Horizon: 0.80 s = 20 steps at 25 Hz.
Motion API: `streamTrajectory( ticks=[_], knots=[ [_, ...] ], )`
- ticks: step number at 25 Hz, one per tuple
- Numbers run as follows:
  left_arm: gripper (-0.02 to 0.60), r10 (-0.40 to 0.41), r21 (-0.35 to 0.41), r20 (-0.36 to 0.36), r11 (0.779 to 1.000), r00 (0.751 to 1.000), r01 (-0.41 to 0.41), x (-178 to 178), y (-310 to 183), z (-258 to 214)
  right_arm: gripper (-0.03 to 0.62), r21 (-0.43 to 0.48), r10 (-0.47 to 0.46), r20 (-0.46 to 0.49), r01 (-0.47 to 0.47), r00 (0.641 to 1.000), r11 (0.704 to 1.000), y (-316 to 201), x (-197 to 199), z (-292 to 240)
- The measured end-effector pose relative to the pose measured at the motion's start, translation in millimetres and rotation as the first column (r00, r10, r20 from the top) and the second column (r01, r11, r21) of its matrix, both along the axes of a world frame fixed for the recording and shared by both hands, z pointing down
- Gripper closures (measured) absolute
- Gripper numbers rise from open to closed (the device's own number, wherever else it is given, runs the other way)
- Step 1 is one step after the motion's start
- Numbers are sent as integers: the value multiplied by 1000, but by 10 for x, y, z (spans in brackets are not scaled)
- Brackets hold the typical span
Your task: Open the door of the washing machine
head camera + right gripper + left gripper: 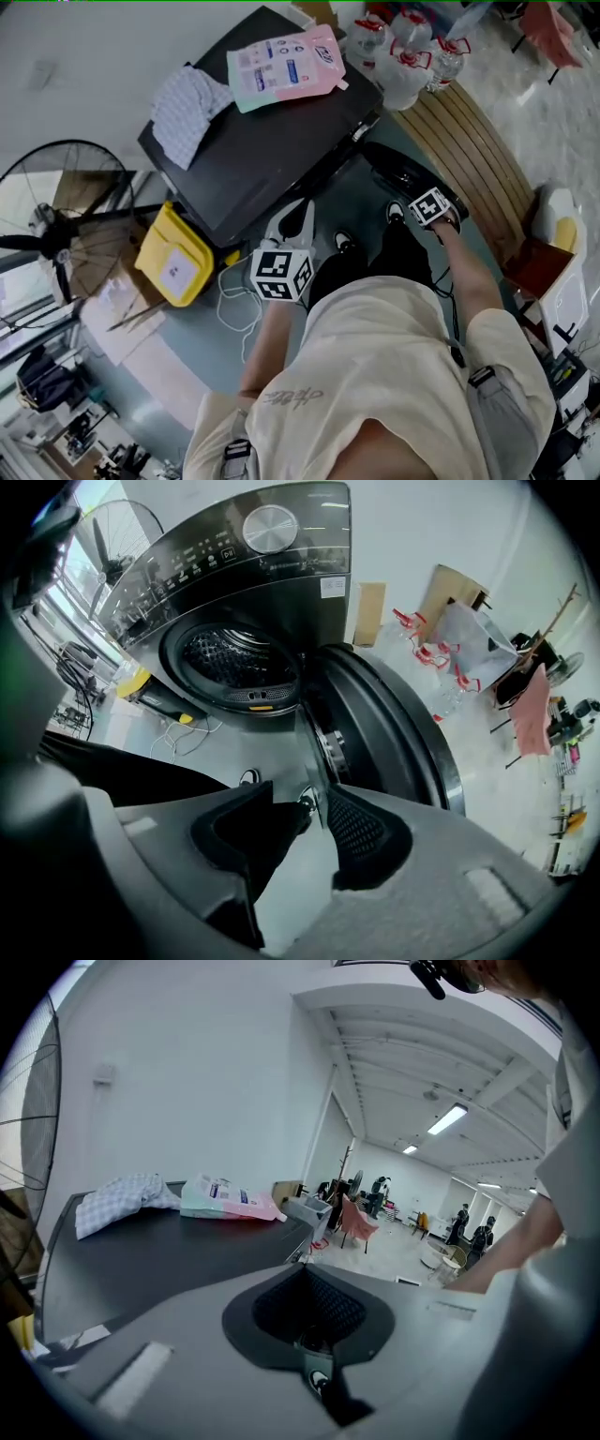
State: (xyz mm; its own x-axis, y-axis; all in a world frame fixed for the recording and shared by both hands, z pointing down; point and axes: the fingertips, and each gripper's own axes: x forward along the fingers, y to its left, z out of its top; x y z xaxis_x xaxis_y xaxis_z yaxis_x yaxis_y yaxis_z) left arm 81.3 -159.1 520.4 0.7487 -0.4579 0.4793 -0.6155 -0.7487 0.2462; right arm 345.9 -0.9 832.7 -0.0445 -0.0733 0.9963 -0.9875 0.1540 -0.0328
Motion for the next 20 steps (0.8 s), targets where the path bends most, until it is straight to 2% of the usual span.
streamTrajectory(
  ticks=[1,4,7,10,13,17,20],
  knots=[
    [564,-1,1,2,1000,1000,1,48,-28,-5,407,-19,2,-3,-2,1000,1000,22,53,-9],
    [563,-17,10,12,1000,1000,17,232,-126,9,407,88,-51,88,43,995,995,-216,28,48],
    [563,-54,6,24,999,998,54,421,-182,9,407,68,-78,113,71,990,995,-151,136,15],
    [563,-101,-1,17,995,995,101,596,-226,-49,414,88,-143,147,131,979,987,-237,242,-46],
    [563,-129,18,24,992,991,129,752,-256,-123,416,31,-175,150,172,973,985,-168,425,-63],
    [563,-186,25,40,982,982,185,843,-314,-127,416,128,-227,192,205,955,970,-449,509,-52],
    [563,-225,19,39,974,974,224,921,-321,-103,416,129,-257,195,235,946,963,-530,625,-53]
  ],
)
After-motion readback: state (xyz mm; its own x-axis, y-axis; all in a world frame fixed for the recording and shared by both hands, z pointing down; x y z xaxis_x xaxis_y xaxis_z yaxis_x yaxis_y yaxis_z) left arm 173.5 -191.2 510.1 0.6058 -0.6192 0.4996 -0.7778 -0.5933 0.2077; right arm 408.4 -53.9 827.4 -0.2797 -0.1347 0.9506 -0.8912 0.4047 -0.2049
